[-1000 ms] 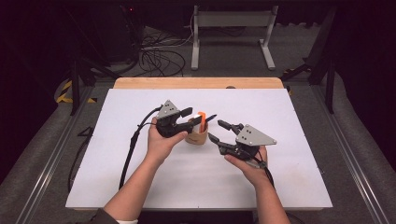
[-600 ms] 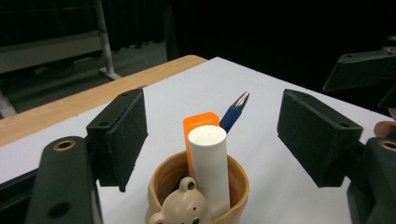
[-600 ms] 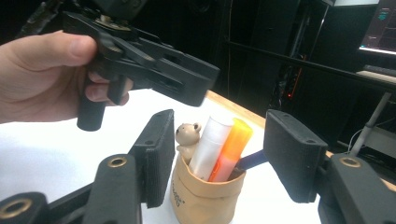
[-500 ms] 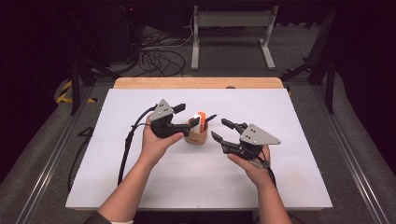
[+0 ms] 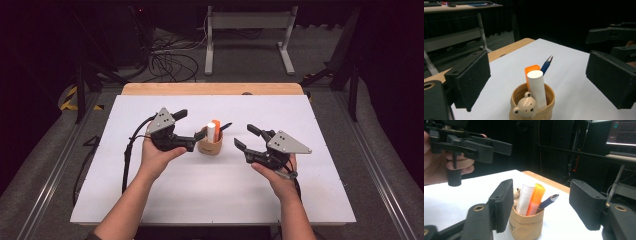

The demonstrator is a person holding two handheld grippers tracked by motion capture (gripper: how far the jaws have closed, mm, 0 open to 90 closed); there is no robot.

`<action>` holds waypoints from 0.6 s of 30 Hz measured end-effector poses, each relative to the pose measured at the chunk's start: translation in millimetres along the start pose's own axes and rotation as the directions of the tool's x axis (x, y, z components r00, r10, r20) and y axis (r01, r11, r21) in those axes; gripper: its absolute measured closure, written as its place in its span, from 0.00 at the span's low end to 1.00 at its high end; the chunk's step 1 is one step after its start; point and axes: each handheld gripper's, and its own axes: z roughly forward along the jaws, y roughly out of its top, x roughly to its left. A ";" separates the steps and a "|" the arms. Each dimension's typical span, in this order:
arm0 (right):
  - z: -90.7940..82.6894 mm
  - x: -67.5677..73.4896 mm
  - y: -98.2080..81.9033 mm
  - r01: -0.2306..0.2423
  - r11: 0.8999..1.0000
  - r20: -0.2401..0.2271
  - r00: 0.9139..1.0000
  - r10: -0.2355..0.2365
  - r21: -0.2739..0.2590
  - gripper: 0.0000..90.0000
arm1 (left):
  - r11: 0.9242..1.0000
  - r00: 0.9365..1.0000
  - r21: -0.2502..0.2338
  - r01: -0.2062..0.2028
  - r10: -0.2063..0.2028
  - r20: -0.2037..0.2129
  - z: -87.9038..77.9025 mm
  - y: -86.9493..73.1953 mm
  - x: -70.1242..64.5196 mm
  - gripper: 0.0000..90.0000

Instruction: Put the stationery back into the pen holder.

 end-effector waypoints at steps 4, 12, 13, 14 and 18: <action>-2.8 -2.6 0.0 -0.020 1.000 0.004 1.000 0.020 -0.010 0.33 | 1.000 1.000 -0.005 0.003 -0.003 0.007 -8.6 -1.2 0.8 0.04; -9.4 -7.1 0.3 -0.041 0.999 0.004 0.999 0.041 -0.021 0.20 | 0.999 1.000 -0.029 -0.014 0.014 0.000 -28.6 -3.0 3.6 0.02; -10.0 -7.7 0.4 -0.043 0.999 0.004 0.999 0.043 -0.026 0.19 | 0.999 1.000 -0.034 -0.012 0.013 0.003 -31.2 -3.3 3.9 0.01; -10.9 -7.7 0.5 -0.052 0.998 0.003 0.999 0.052 -0.026 0.18 | 0.999 1.000 -0.036 -0.012 0.013 0.004 -33.8 -3.4 4.4 0.01; -14.2 -10.0 0.3 -0.055 0.998 0.004 0.998 0.055 -0.031 0.15 | 0.999 1.000 -0.046 -0.014 0.014 0.006 -43.3 -4.4 6.0 0.01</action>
